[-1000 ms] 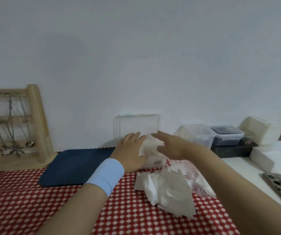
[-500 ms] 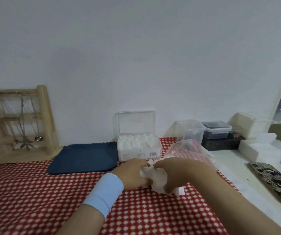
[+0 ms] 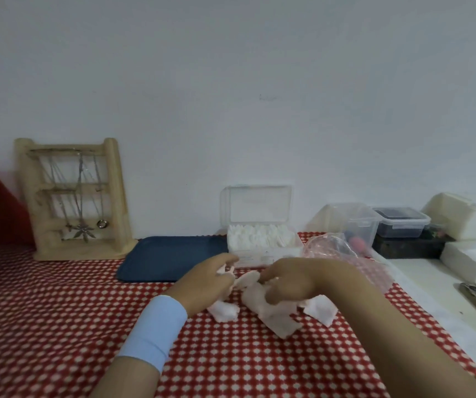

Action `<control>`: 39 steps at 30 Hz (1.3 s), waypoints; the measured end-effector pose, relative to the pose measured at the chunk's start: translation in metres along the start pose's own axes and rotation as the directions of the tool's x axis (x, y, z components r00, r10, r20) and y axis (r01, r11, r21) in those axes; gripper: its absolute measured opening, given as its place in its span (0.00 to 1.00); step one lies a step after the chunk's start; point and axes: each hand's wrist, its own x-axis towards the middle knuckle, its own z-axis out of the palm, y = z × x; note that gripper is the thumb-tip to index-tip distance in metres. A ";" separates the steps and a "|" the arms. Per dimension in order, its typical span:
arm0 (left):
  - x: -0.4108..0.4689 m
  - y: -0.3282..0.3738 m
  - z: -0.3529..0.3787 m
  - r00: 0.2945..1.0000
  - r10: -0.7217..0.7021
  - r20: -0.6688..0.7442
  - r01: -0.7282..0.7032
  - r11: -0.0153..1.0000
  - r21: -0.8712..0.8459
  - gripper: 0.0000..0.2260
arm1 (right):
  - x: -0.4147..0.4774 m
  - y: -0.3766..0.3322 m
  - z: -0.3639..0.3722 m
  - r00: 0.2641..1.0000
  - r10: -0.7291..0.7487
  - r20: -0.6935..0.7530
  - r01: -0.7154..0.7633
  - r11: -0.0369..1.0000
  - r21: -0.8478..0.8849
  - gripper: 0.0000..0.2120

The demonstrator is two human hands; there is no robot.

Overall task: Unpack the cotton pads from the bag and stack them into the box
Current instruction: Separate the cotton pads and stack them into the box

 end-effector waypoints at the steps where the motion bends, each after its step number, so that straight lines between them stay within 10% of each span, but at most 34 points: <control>1: -0.001 -0.004 -0.002 0.999 0.009 -0.035 -0.010 0.999 -0.039 0.23 | -0.002 -0.003 -0.004 1.000 -0.016 -0.021 0.018 0.997 0.069 0.27; 7: 0.000 -0.008 -0.010 0.998 -0.049 -0.028 0.036 0.935 -0.353 0.08 | 0.011 -0.015 -0.008 0.959 -0.082 -0.272 0.131 0.977 0.167 0.18; 14: -0.003 -0.021 -0.010 0.986 -0.056 -0.156 -0.007 0.927 -0.375 0.17 | 0.046 -0.014 0.015 0.976 -0.031 -0.216 0.021 0.998 -0.051 0.18; 19: 0.004 -0.023 -0.003 0.974 0.044 -0.224 -0.099 0.965 -0.243 0.07 | 0.049 -0.004 0.008 0.873 -0.047 -0.486 0.154 0.971 0.182 0.14; 27: 0.000 -0.008 -0.004 0.964 0.037 -0.262 -0.168 0.853 -0.494 0.07 | 0.035 -0.010 0.005 0.875 -0.072 -0.479 0.365 0.748 0.555 0.06; 39: -0.007 -0.020 0.001 0.989 -0.033 -0.143 -0.093 0.611 -0.786 0.10 | 0.039 -0.019 0.009 0.843 -0.069 -0.533 0.380 0.777 0.502 0.12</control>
